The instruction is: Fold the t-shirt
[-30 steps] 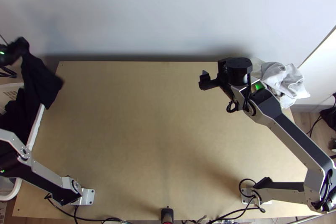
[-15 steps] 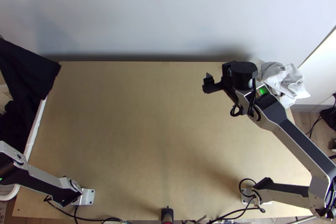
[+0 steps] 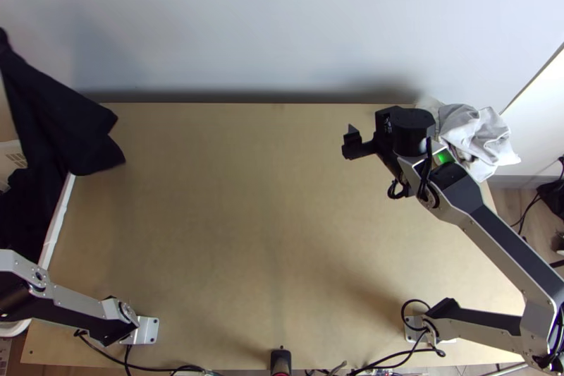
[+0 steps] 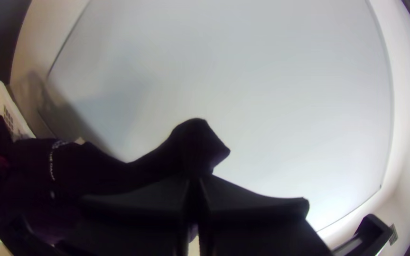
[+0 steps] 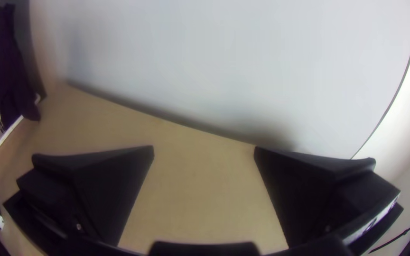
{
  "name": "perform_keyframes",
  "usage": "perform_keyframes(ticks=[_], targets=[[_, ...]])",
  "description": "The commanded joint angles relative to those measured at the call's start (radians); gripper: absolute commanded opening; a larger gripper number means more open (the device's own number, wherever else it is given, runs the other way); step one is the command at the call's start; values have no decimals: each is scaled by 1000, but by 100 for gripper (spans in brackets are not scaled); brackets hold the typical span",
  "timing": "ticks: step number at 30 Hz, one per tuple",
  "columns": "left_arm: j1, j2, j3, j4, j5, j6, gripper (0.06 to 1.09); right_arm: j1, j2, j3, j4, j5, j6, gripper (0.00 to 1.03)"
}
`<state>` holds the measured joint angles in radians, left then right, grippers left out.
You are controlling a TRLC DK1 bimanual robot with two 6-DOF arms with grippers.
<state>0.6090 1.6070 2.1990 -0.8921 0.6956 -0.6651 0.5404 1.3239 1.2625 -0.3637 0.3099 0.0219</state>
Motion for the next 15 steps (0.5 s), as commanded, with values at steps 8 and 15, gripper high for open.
perform_keyframes(ticks=[8, 15], targets=[[-483, -73, -145, 62, -179, 16, 10, -40, -140, -207, 40, 0, 21, 98], [-796, -67, -259, 185, -372, 9, 10, -88, -249, -339, 72, -2, 47, 98]])
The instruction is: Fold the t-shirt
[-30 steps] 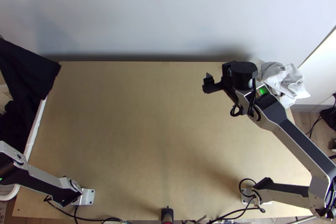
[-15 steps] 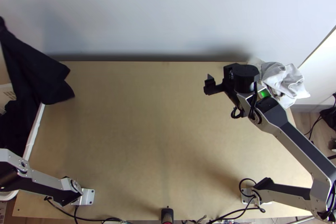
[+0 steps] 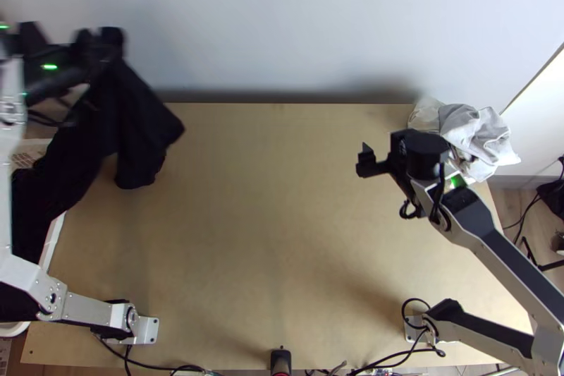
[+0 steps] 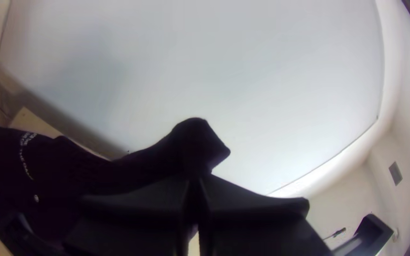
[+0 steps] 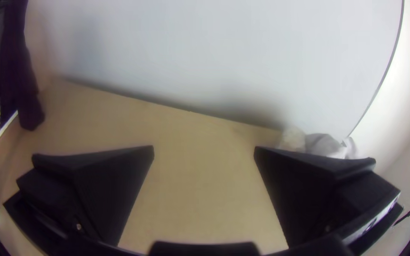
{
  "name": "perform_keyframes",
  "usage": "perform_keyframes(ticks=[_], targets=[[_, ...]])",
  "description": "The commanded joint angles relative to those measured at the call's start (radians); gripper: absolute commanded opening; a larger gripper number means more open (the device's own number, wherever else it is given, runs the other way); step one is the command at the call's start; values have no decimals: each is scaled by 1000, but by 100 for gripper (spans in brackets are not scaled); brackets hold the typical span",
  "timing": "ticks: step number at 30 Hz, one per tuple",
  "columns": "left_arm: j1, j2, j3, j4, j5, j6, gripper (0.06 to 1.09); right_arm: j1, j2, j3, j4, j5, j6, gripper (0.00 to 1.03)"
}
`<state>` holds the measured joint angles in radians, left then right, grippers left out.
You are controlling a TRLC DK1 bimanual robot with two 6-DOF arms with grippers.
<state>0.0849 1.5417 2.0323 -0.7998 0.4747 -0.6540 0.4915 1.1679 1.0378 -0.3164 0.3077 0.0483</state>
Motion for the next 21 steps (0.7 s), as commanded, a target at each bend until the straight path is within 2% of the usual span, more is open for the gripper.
perform_keyframes(ticks=[1, 10, 14, 17, 21], targets=[[-306, 6, -101, 106, -173, -6, 10, -45, -106, -128, 25, 1, 25, 98], [-557, 81, -138, 234, -292, -52, 10, -88, -188, -183, 25, 1, 42, 98], [-656, 89, -218, 379, -357, -62, 10, -103, -208, -199, 25, 1, 55, 98], [-729, 115, -267, 476, -380, -64, 10, -125, -228, -211, 25, 1, 78, 98], [-792, 199, -267, 533, -380, -85, 10, -156, -257, -223, 25, 1, 82, 98]])
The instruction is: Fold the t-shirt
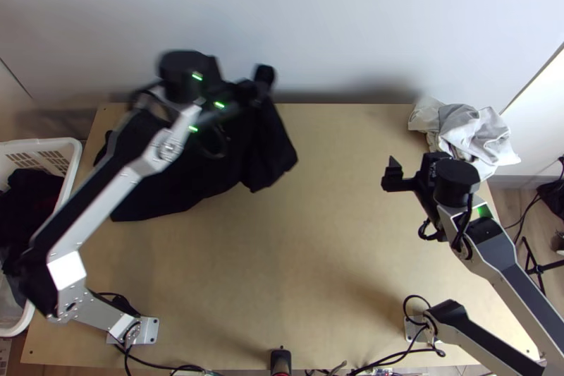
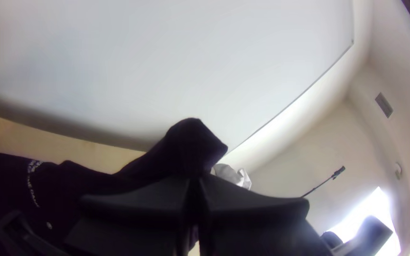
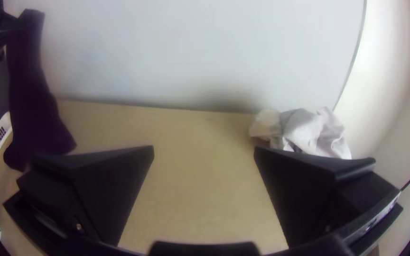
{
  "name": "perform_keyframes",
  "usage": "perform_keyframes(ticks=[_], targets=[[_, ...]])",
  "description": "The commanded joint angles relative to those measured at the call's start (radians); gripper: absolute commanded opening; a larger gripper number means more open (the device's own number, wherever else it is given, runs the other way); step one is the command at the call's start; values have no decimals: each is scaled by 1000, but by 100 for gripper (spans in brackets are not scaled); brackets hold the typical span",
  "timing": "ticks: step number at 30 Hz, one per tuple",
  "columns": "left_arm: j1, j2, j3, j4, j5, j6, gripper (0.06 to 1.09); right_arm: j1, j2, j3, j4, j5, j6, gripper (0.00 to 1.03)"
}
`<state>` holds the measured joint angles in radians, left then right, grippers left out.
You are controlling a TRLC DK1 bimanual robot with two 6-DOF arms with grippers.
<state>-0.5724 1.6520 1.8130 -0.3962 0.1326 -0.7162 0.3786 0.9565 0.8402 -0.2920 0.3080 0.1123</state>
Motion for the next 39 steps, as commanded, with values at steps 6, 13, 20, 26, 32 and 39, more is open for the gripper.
perform_keyframes(ticks=[6, 13, 20, 26, 32, 39], targets=[[-207, 230, 46, 168, -37, -52, 10, -107, -110, -24, -1, 0, 18, 98], [-265, 408, 232, 165, -37, -114, 10, -182, -196, -41, -6, -3, 40, 98], [-319, 575, 474, 137, -90, -129, 10, -224, -262, -67, -21, -3, 43, 98], [-345, 641, 509, 181, -116, -131, 10, -244, -298, -102, -19, -3, 43, 98], [-353, 720, 509, 250, -151, -141, 10, -288, -328, -107, -22, -4, 63, 98], [-362, 841, 537, 341, -211, -132, 10, -314, -363, -127, -49, -10, 89, 96]])
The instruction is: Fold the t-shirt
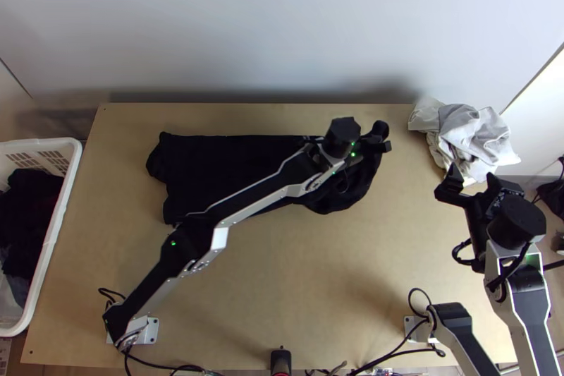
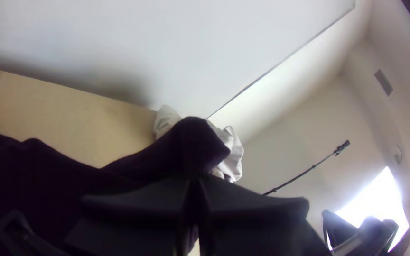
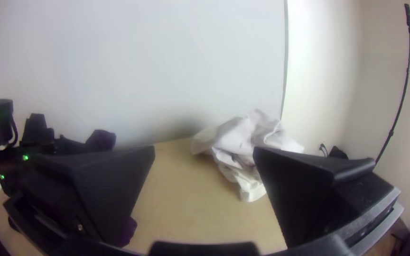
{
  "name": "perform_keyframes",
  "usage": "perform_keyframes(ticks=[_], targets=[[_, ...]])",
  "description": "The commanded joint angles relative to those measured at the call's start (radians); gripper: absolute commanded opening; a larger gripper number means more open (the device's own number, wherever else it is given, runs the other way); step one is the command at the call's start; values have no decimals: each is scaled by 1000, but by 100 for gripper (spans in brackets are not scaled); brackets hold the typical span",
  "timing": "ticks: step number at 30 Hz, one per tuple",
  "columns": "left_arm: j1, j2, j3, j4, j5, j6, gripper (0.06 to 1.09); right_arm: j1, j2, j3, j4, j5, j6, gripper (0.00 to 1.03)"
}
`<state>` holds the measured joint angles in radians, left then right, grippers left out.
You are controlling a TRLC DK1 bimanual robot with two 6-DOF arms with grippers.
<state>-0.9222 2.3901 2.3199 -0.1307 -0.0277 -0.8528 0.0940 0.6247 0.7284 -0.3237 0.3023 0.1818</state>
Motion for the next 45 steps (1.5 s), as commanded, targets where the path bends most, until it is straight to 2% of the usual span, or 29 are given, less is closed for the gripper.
perform_keyframes(ticks=[1, 4, 7, 8, 11, 12, 15, 17, 26, 31, 38, 45], targets=[[-17, 112, 30, 92, -75, 12, 10, -33, -33, -15, -18, -5, 19, 96], [-23, 133, 29, 125, -118, 41, 10, -33, -39, -35, -20, -8, 21, 96], [-1, 127, 27, 117, -121, 64, 11, -20, -43, -72, -20, -19, 21, 96], [11, 119, 24, 112, -121, 74, 15, -16, -43, -84, -20, -31, 21, 96], [56, 100, 18, 106, -121, 129, 56, 10, -43, -123, -20, -55, 22, 96], [74, 93, 18, 100, -121, 147, 65, 16, -43, -132, -17, -63, 25, 96], [129, 83, 16, 71, -121, 189, 80, 32, -40, -153, -15, -83, 38, 96], [163, 75, 15, 34, -121, 201, 102, 44, -42, -161, -28, -95, 41, 97], [267, -83, -117, -58, -103, 236, 104, 145, -39, -222, -77, -143, 45, 97], [339, -187, -145, -218, -101, 248, 104, 216, 24, -245, -63, -193, 58, 97], [439, -282, -152, -400, -95, 296, 104, 329, 245, -244, 86, -209, 102, 97], [536, -370, -154, -480, -95, 305, 104, 428, 497, -222, 258, -209, 140, 97]])
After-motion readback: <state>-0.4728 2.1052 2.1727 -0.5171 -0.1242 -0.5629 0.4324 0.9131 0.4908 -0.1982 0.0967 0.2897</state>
